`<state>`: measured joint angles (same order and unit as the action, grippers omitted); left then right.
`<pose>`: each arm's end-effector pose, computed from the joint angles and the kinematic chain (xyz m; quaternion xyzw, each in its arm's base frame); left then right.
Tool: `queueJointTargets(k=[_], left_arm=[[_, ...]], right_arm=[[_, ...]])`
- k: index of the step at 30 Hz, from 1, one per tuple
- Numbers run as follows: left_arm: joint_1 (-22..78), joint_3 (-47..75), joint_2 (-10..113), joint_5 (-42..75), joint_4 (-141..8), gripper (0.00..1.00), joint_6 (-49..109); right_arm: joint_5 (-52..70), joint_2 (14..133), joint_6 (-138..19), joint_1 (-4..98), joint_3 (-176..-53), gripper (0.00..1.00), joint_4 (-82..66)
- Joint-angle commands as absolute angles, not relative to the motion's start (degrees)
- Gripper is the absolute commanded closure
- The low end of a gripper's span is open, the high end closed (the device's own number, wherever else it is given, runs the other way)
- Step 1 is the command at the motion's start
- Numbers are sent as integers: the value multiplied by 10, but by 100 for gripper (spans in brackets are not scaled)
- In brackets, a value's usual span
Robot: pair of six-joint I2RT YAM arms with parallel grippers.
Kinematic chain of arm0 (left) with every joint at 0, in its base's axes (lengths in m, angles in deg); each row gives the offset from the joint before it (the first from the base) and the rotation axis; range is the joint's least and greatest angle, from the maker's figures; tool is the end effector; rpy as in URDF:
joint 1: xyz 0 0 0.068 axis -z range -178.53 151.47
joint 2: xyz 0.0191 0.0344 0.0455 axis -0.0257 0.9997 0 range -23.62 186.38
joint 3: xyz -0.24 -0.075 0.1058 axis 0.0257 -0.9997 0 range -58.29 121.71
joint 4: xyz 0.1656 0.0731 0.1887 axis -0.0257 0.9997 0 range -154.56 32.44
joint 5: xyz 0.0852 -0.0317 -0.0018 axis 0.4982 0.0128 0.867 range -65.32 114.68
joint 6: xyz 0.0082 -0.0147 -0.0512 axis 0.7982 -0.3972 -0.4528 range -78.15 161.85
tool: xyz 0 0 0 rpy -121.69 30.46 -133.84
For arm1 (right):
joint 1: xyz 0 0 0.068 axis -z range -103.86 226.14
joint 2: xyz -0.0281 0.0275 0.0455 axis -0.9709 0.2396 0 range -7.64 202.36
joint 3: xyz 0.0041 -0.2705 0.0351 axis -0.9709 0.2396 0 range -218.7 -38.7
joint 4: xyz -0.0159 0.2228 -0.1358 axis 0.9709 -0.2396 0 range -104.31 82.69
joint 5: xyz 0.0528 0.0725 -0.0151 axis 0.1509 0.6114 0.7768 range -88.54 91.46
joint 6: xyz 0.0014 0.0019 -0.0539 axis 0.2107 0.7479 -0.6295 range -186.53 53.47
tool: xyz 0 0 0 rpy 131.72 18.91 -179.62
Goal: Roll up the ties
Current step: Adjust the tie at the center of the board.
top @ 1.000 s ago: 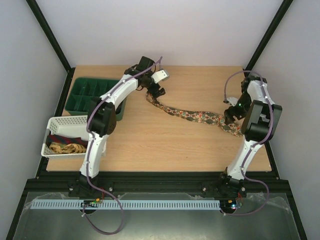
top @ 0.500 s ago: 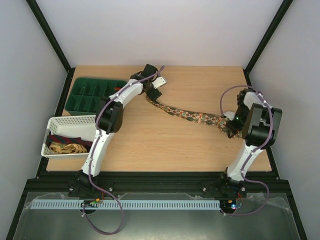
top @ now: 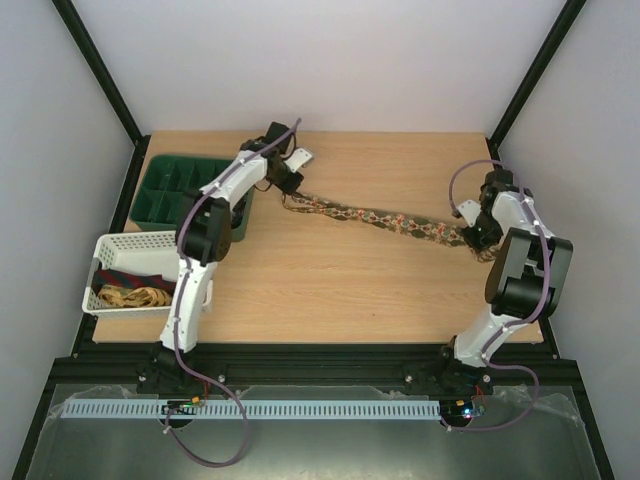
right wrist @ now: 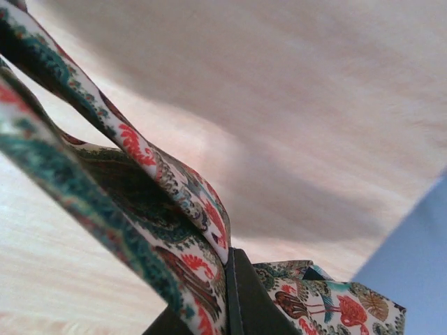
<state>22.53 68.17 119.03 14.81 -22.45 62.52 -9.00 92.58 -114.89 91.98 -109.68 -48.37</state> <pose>0.5010 -0.1994 0.1701 0.3633 0.8872 -0.0837 0.2718 0.3317 -0.1009 0.2033 -0.2598 0.9463 -0.1666 0.0966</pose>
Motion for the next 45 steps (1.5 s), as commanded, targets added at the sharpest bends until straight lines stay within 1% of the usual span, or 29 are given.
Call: queueJointTargets(k=[1, 4, 9, 16, 18, 20, 25, 31, 32, 33, 34, 35, 36, 37, 40, 42, 45], left_arm=[[195, 629, 1085, 74, -222, 98, 560], [185, 520, 999, 57, -294, 98, 547], [188, 301, 854, 37, -397, 98, 519], [207, 28, 691, 67, -521, 98, 451], [220, -34, 650, 78, -561, 98, 445], [239, -64, 626, 101, -583, 98, 451], [251, -57, 607, 123, -607, 98, 462], [318, -104, 590, 144, -641, 98, 542], [328, -119, 589, 146, -644, 98, 551], [336, -129, 591, 147, -639, 96, 558], [339, -133, 593, 143, -626, 87, 565], [339, -133, 592, 135, -604, 75, 576], [338, -134, 585, 129, -585, 65, 587], [335, -136, 573, 124, -571, 56, 599], [311, -146, 524, 68, -521, 39, 652], [299, -141, 509, 33, -470, 30, 689], [283, -113, 525, 4, -404, 24, 729]], right_arm=[[-120, 874, -1143, 920, -1095, 99, -361], [-123, 831, -1177, 921, -1048, 99, -272], [-122, 764, -1249, 926, -912, 99, -112], [-108, 754, -1274, 927, -789, 99, 52], [-98, 758, -1275, 928, -771, 99, 76], [-94, 767, -1268, 925, -774, 99, 81], [-86, 776, -1280, 928, -808, 99, 124], [-42, 770, -1377, 972, -761, 99, 176], [-40, 771, -1395, 981, -752, 95, 168], [-39, 772, -1413, 989, -745, 79, 153], [-42, 773, -1428, 997, -739, 59, 125], [-44, 769, -1447, 1002, -733, 41, 98], [-45, 760, -1463, 1006, -727, 26, 73], [-43, 747, -1477, 1010, -724, 18, 44], [-14, 702, -1504, 1027, -745, 12, -84], [-4, 682, -1508, 1031, -763, 1, -158], [6, 673, -1492, 1031, -811, 1, -271]])
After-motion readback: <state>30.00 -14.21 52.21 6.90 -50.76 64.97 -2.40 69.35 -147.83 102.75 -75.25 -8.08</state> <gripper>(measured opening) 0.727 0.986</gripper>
